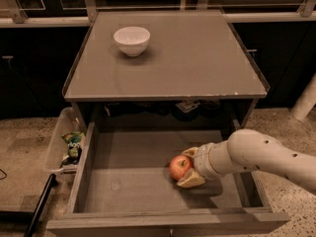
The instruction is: Place apple into top drawer
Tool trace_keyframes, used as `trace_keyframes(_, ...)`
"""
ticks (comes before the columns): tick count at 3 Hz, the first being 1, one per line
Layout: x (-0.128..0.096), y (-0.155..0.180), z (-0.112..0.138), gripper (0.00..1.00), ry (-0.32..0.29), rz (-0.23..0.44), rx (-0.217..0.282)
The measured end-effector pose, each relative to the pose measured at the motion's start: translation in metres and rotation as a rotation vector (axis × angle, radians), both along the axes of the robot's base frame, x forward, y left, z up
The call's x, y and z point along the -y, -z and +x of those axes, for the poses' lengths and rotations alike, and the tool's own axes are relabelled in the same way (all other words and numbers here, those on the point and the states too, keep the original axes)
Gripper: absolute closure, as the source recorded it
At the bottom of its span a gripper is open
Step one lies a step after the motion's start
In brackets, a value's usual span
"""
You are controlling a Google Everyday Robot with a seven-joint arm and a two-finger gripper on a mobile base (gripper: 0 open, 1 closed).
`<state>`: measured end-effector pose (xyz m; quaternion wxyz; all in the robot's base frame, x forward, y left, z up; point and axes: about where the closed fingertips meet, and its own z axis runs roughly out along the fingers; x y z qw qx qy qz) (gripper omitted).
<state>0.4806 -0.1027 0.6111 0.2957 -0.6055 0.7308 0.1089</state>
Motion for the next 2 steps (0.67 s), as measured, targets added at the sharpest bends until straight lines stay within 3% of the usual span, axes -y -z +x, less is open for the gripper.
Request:
trace_keyframes(1, 0.0, 0.0, 0.0, 0.0, 0.0, 0.0, 0.0)
trace_keyframes(2, 0.0, 0.0, 0.0, 0.0, 0.0, 0.0, 0.0)
